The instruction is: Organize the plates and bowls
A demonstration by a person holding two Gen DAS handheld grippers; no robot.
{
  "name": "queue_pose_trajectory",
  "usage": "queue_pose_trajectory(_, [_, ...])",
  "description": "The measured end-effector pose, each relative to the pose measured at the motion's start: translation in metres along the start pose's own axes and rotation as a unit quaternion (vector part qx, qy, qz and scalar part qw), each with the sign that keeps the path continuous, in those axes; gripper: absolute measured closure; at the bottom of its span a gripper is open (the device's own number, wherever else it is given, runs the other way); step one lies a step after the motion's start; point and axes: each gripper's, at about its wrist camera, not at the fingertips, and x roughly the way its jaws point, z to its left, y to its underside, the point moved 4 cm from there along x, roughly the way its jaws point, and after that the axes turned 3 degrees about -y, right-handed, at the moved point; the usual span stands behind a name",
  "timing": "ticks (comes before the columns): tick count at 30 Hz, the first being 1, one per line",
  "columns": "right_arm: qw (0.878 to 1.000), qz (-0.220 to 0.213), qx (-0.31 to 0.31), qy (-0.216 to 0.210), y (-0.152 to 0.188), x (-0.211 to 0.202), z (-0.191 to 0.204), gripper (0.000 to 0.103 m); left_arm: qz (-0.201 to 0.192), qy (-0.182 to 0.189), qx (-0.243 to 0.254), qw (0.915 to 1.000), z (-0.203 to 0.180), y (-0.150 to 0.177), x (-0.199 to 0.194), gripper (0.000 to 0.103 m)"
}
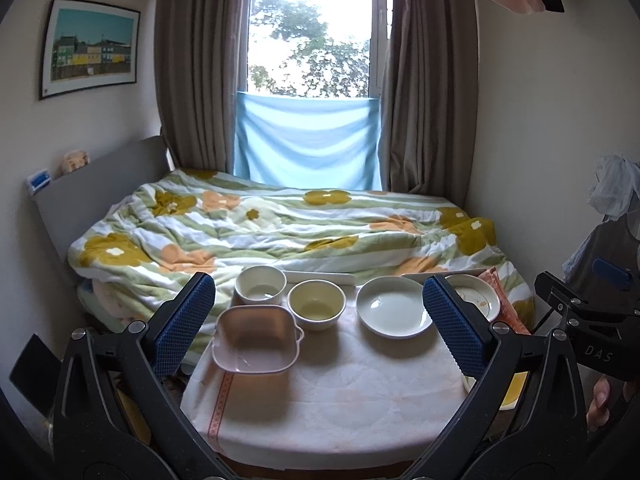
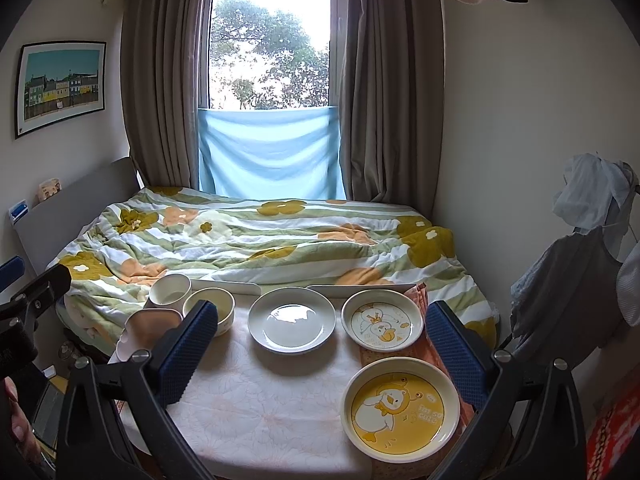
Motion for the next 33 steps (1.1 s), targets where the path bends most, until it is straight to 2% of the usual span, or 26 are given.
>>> queue_pose_trajectory(33, [1.000,0.002,0.003,-0.001,0.0041,0.0057,-0.0022,0.000,-0.005,0.011,0.012,0.9999,0.0020,0.0000,-0.0045,0.000])
